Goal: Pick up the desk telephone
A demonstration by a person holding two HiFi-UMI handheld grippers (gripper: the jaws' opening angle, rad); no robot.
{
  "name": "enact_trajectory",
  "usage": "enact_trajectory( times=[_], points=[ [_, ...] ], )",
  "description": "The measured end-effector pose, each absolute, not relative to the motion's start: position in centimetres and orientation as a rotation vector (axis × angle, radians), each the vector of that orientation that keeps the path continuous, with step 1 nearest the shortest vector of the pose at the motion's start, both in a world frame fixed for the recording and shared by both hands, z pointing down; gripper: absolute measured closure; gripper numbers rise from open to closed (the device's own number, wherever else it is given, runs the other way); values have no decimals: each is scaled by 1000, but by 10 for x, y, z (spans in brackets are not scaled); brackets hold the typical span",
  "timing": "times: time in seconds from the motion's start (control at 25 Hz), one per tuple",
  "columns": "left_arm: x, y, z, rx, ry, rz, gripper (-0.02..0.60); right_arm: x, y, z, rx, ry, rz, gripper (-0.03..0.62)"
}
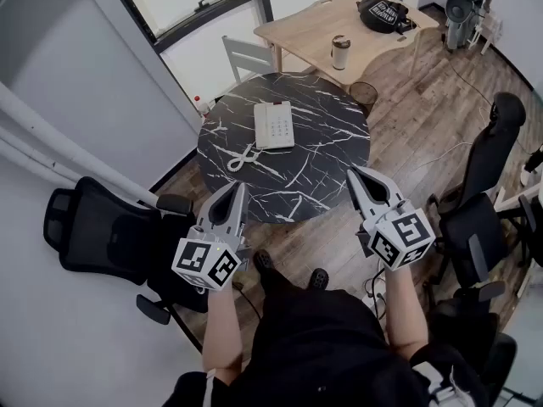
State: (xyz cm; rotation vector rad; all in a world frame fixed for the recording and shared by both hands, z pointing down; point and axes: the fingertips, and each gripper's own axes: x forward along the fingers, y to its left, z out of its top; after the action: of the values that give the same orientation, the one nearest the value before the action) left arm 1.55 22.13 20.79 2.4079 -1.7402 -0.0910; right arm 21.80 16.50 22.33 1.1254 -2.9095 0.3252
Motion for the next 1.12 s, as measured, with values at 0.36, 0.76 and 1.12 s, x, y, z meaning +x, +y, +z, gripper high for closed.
enact_trajectory(
  times=[0.36, 0.76, 1.12],
  points=[
    [25, 227, 216, 2388, -1747, -76, 568, 228, 170, 233, 1119, -2882, 313, 565],
    [36, 222, 228, 2386, -1724, -25, 566, 229, 170, 238, 1094, -2920, 351, 563],
    [9, 183, 242, 2375, -1696, -28, 566, 214, 133, 247, 1165, -2877, 373, 563]
  ],
)
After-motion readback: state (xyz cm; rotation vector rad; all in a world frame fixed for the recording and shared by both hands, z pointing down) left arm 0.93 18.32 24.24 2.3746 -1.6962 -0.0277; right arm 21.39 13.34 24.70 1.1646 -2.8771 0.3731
